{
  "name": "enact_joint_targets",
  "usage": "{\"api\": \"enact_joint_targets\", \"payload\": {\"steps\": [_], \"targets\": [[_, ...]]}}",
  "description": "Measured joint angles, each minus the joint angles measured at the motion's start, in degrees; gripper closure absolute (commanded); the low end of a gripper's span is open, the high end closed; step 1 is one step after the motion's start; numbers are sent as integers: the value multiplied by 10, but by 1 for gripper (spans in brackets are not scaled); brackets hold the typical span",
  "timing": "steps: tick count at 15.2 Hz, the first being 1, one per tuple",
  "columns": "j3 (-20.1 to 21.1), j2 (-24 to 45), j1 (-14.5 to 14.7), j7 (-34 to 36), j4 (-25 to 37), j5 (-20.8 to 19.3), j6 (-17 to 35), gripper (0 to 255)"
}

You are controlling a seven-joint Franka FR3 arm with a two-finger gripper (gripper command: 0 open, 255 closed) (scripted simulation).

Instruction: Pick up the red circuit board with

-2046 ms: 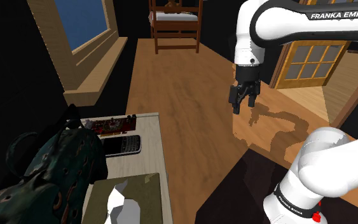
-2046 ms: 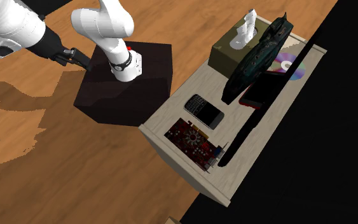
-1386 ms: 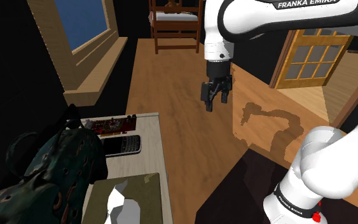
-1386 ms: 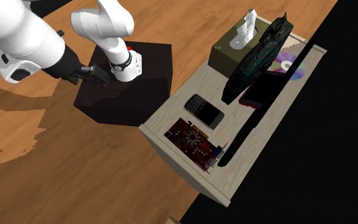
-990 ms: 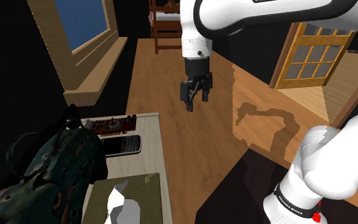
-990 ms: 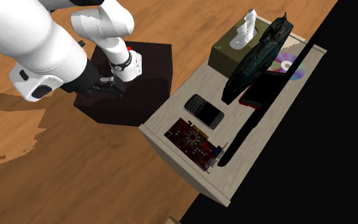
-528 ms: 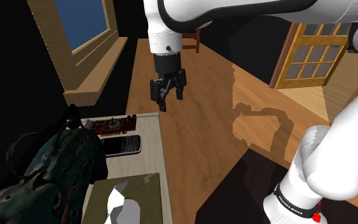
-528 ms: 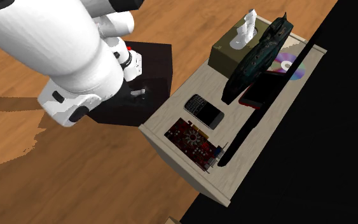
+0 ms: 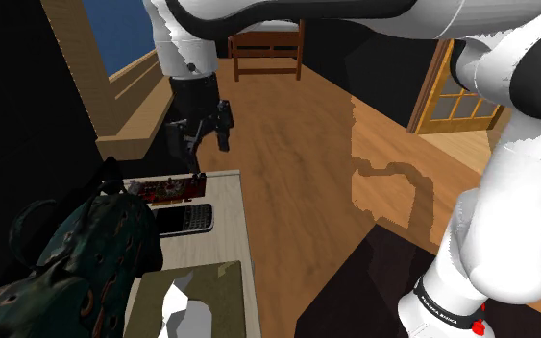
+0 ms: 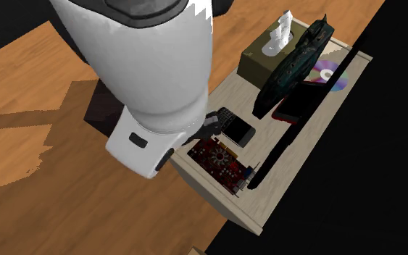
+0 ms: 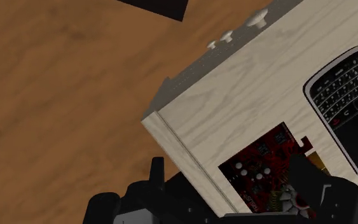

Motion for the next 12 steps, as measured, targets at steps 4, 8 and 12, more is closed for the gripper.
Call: {"api": "enact_joint_targets", "payload": {"steps": [4,8,12], "targets": [[24,92,42,20,130,-43,-37,0],[32,144,69,25,197,-68,-53,0],[33,135,65,25,156,-65,-21,0]]}}
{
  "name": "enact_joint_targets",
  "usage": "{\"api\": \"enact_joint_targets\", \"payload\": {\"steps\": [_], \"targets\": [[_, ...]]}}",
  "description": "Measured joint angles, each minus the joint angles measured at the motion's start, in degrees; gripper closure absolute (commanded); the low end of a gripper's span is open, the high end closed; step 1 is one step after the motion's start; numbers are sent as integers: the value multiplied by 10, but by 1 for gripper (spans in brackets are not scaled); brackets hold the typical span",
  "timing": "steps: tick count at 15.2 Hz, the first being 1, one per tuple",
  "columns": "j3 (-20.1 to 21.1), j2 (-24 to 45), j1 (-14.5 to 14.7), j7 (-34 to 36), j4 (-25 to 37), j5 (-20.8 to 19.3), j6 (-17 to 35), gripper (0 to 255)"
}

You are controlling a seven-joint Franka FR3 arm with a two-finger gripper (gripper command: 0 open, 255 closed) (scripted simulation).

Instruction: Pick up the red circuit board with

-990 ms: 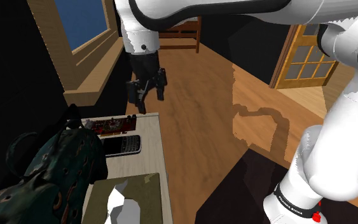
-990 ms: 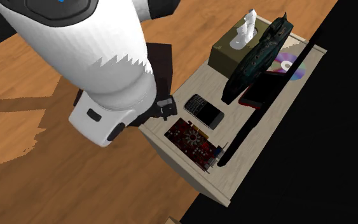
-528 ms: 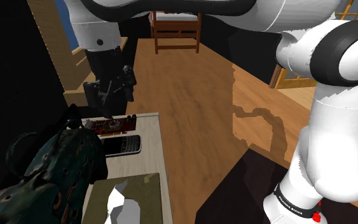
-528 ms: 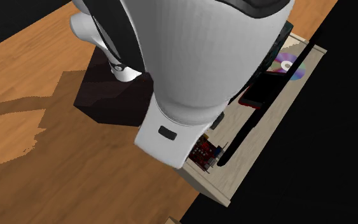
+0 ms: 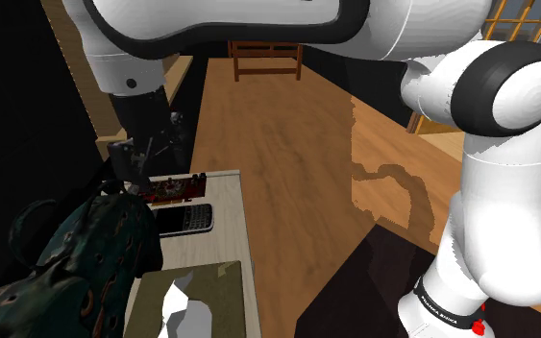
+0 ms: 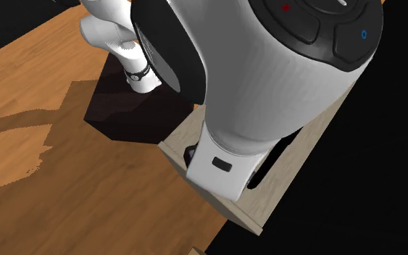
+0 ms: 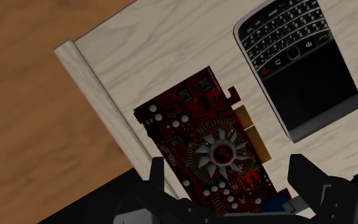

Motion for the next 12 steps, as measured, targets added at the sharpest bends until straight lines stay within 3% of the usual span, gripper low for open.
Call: {"api": "enact_joint_targets", "payload": {"steps": [2,3,12], "targets": [[-1,-4,-3,-1,-20,2,17,0],[-1,-5,-4,-1,-25,2,21,255],[-1,-7,-5,-2,-31,3,25,255]]}}
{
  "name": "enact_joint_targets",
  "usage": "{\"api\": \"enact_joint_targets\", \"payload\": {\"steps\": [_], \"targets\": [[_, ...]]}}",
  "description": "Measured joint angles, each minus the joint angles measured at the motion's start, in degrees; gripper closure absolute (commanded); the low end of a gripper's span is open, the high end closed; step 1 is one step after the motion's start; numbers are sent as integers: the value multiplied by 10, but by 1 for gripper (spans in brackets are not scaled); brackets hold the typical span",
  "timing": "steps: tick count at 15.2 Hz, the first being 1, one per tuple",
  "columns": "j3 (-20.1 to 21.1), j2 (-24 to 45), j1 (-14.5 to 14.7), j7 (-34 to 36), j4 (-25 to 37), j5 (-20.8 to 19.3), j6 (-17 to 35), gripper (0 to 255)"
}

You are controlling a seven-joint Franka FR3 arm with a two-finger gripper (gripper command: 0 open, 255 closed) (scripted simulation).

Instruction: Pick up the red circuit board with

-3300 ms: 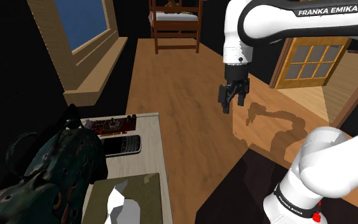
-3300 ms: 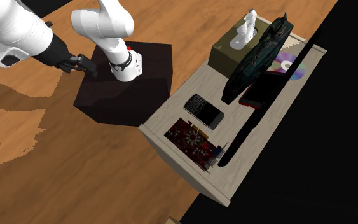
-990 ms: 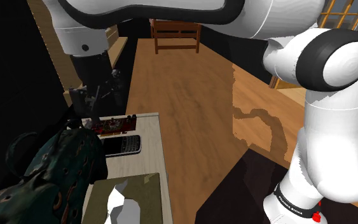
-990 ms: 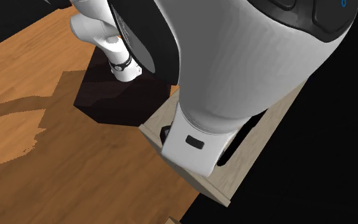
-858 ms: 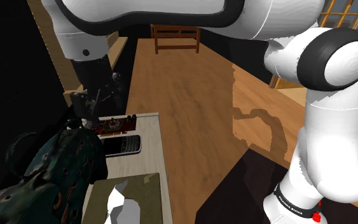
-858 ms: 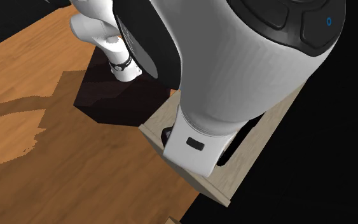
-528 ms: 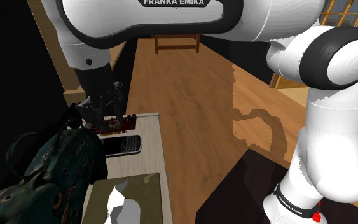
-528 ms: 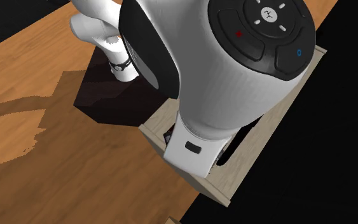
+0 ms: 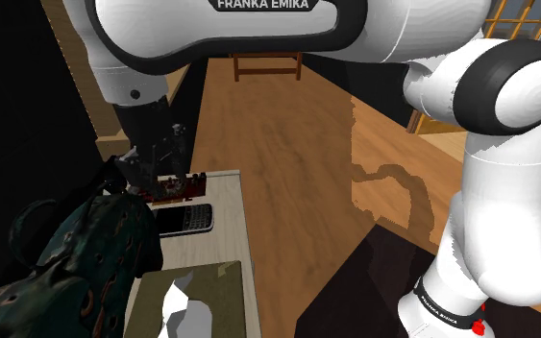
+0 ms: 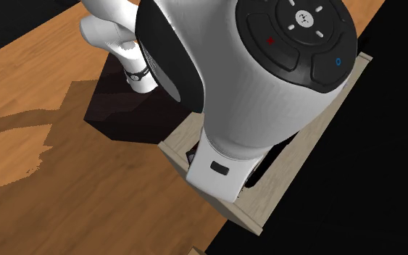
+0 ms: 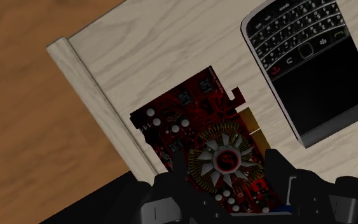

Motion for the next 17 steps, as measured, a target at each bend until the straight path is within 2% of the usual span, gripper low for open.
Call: {"api": "enact_joint_targets", "payload": {"steps": [5,11,17], "targets": [[1,10,6,2,38,-4,-29,255],[2,31,18,3,116,-12,-86,255],[0,78,42,4,237,-31,-161,255]]}}
